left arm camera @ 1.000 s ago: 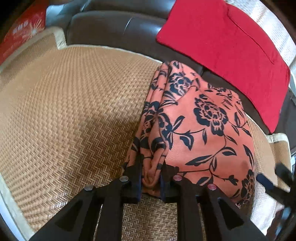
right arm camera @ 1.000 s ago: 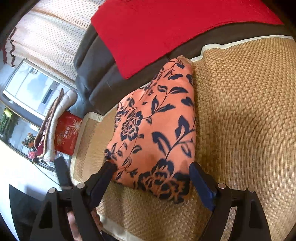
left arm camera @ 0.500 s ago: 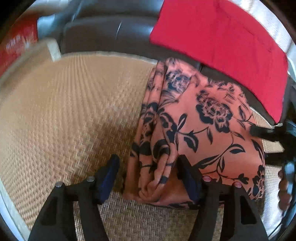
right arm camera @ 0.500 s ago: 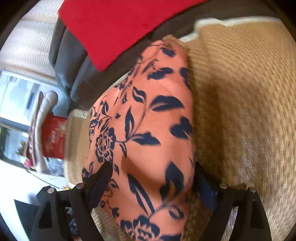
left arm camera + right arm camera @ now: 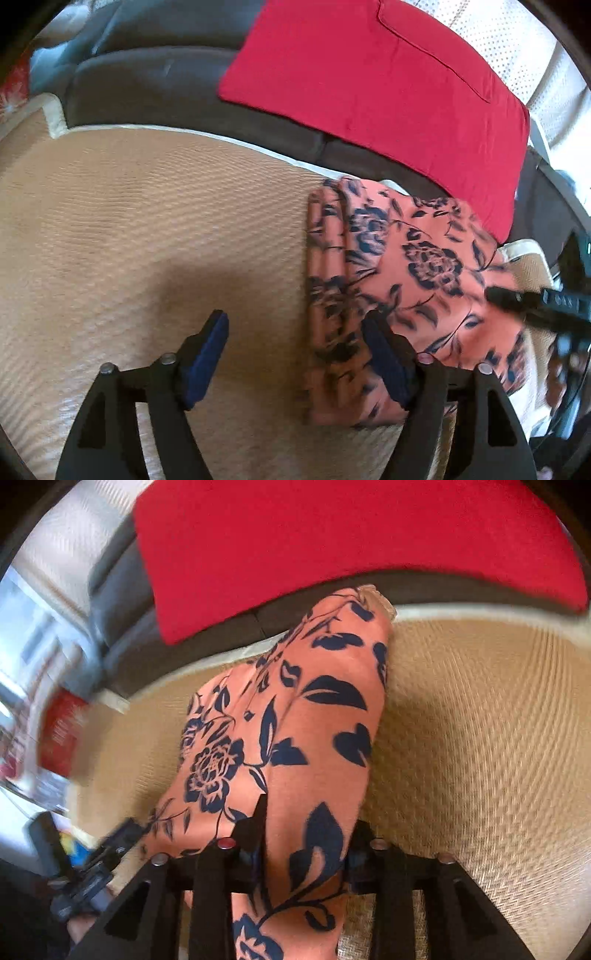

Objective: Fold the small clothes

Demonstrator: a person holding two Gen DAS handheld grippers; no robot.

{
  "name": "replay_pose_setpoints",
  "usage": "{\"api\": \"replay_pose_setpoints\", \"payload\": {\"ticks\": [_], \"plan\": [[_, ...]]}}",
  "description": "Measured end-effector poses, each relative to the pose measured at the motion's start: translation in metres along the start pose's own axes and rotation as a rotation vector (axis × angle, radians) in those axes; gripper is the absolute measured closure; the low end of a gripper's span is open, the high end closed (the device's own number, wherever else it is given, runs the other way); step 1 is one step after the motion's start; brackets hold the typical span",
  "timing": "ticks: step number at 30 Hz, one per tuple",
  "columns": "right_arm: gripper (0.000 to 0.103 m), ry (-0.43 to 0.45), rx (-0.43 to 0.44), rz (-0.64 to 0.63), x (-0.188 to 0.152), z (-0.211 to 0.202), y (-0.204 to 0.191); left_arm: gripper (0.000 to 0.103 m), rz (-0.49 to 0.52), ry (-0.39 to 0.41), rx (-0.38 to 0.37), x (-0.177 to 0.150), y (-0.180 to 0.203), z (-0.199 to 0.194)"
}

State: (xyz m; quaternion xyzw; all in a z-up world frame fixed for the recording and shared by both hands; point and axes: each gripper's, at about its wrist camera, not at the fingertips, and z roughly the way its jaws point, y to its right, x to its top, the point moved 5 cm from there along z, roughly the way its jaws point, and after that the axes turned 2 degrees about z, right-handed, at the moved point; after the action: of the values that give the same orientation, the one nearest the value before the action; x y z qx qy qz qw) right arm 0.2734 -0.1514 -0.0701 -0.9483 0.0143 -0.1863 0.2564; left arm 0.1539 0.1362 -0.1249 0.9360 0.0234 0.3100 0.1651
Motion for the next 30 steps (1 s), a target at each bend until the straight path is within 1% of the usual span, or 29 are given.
{"api": "replay_pose_setpoints", "payload": {"ticks": [1, 3, 4, 5, 6, 8, 9, 10, 11, 12, 14, 15, 17, 18, 19, 20, 21, 22, 23, 24, 25, 26, 27, 29, 30], "plan": [[0.043, 0.009, 0.038, 0.046, -0.001, -0.006, 0.015, 0.026, -0.005, -0.022, -0.020, 0.002, 0.005, 0.008], [0.032, 0.062, 0.063, 0.070, 0.000, -0.018, 0.027, 0.026, -0.012, -0.066, -0.059, 0.008, 0.014, 0.026], [0.028, 0.094, 0.088, 0.094, 0.003, -0.024, 0.033, 0.026, -0.012, -0.080, -0.064, 0.010, 0.015, 0.034], [0.021, 0.105, 0.106, 0.119, 0.003, -0.024, 0.038, 0.025, -0.008, -0.092, -0.048, 0.011, 0.014, 0.040], [0.020, 0.099, 0.129, 0.143, 0.005, -0.021, 0.043, 0.024, -0.004, -0.106, -0.043, 0.007, 0.015, 0.047], [0.020, 0.048, 0.156, 0.156, 0.007, -0.005, 0.046, 0.022, -0.025, -0.141, -0.058, 0.002, 0.017, 0.058], [0.031, 0.014, 0.166, 0.147, 0.008, 0.006, 0.045, 0.022, -0.027, -0.153, -0.075, -0.002, 0.018, 0.061], [0.053, -0.023, 0.185, 0.111, 0.007, 0.018, 0.038, 0.029, -0.005, -0.155, -0.084, -0.003, 0.023, 0.066], [0.068, -0.042, 0.187, 0.076, 0.007, 0.024, 0.030, 0.057, 0.035, -0.156, -0.106, -0.005, 0.030, 0.068], [0.070, -0.038, 0.136, 0.023, 0.010, 0.024, 0.020, 0.064, 0.034, -0.166, -0.126, -0.007, 0.031, 0.067], [0.072, -0.009, 0.100, -0.074, 0.019, 0.012, 0.002, 0.072, 0.041, -0.137, -0.106, -0.002, 0.038, 0.066], [0.073, 0.010, 0.091, -0.104, 0.023, 0.004, -0.008, 0.075, 0.055, -0.116, -0.121, 0.002, 0.047, 0.065], [0.073, 0.068, 0.046, -0.154, 0.036, -0.021, -0.014, 0.075, 0.074, -0.089, -0.150, 0.014, 0.068, 0.067], [0.073, 0.090, 0.029, -0.152, 0.038, -0.031, -0.010, 0.075, 0.086, -0.074, -0.163, 0.020, 0.080, 0.069], [0.073, 0.114, 0.009, -0.131, 0.046, -0.040, 0.001, 0.070, 0.103, -0.060, -0.174, 0.027, 0.093, 0.073], [0.072, 0.131, -0.008, -0.097, 0.053, -0.046, 0.014, 0.068, 0.122, -0.057, -0.179, 0.031, 0.104, 0.078], [0.068, 0.137, -0.020, -0.053, 0.057, -0.047, 0.031, 0.064, 0.138, -0.063, -0.165, 0.034, 0.107, 0.079], [0.065, 0.124, -0.013, -0.011, 0.060, -0.042, 0.049, 0.053, 0.149, -0.075, -0.135, 0.035, 0.109, 0.084], [0.057, 0.097, -0.013, 0.041, 0.057, -0.033, 0.067, 0.047, 0.147, -0.075, -0.127, 0.036, 0.109, 0.084], [0.049, 0.085, -0.030, 0.070, 0.054, -0.029, 0.079, 0.046, 0.145, -0.067, -0.135, 0.036, 0.106, 0.079], [0.049, 0.081, -0.066, 0.099, 0.047, -0.028, 0.090, 0.042, 0.140, -0.055, -0.142, 0.038, 0.108, 0.080], [0.049, 0.104, -0.067, 0.107, 0.040, -0.032, 0.094, 0.039, 0.126, -0.037, -0.134, 0.038, 0.102, 0.071], [0.048, 0.141, -0.053, 0.112, 0.037, -0.039, 0.093, 0.038, 0.101, -0.026, -0.125, 0.039, 0.098, 0.068], [0.047, 0.223, -0.063, 0.116, 0.029, -0.059, 0.086, 0.038, 0.053, -0.050, -0.153, 0.036, 0.093, 0.061], [0.047, 0.245, -0.051, 0.110, 0.028, -0.066, 0.082, 0.038, 0.038, -0.059, -0.171, 0.034, 0.096, 0.059]]}}
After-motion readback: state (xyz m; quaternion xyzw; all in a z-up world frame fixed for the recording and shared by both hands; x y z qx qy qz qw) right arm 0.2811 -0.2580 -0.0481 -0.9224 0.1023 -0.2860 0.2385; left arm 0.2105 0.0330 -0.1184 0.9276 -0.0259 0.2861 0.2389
